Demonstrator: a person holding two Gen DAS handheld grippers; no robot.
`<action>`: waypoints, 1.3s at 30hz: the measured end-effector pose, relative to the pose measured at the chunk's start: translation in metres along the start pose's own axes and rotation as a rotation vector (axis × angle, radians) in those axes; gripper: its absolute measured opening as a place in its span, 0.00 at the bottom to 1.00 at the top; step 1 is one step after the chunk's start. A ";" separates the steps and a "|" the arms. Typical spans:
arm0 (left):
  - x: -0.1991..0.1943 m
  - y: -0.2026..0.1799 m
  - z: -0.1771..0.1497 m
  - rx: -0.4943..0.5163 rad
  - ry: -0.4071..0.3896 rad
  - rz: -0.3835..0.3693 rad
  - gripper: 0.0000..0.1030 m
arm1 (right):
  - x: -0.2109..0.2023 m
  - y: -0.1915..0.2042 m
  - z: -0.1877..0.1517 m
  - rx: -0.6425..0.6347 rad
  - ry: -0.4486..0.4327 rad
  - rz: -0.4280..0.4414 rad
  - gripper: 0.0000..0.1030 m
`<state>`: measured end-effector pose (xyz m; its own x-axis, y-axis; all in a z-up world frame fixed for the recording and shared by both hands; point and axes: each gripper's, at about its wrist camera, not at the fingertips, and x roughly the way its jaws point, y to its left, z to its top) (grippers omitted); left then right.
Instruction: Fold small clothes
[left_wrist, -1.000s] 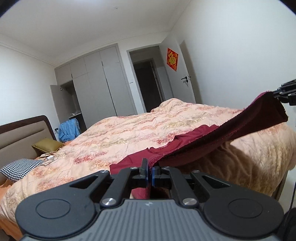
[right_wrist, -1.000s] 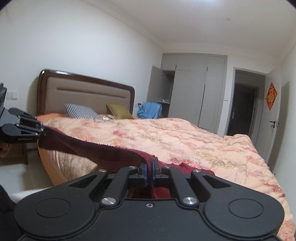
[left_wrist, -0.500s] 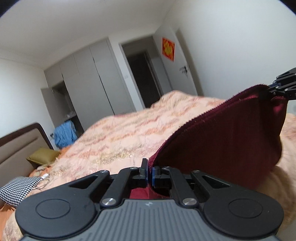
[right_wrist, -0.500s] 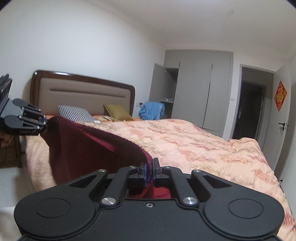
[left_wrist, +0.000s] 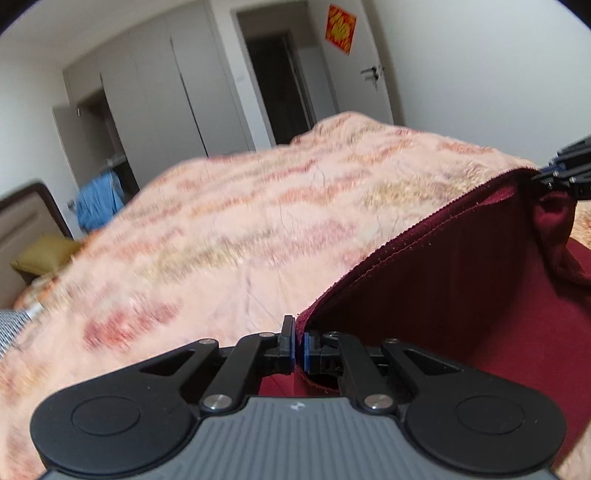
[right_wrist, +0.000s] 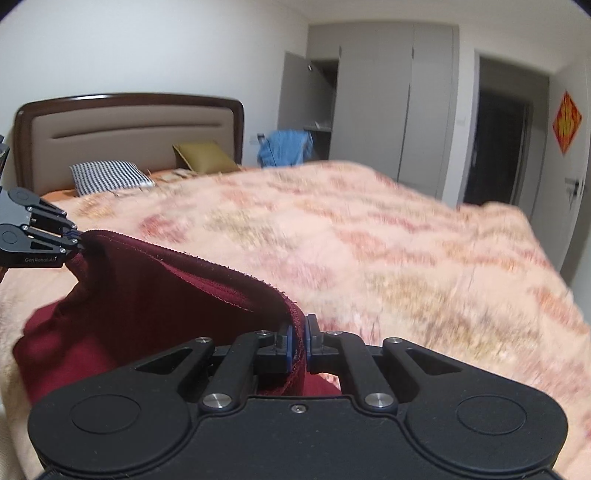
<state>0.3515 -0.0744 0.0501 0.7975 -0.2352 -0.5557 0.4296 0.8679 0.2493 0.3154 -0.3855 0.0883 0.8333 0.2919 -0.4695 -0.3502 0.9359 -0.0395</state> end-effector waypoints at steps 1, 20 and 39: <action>0.010 0.003 -0.004 -0.013 0.011 -0.008 0.04 | 0.008 -0.002 -0.004 0.009 0.013 0.001 0.06; 0.050 0.022 -0.022 -0.209 0.068 -0.177 0.78 | 0.046 -0.029 -0.037 0.162 0.099 -0.041 0.83; 0.039 -0.002 -0.087 -0.143 0.037 -0.010 0.96 | 0.003 0.044 -0.109 -0.180 0.007 -0.191 0.99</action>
<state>0.3451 -0.0471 -0.0409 0.7758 -0.2302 -0.5875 0.3707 0.9197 0.1291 0.2561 -0.3652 -0.0114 0.8888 0.1119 -0.4444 -0.2580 0.9236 -0.2836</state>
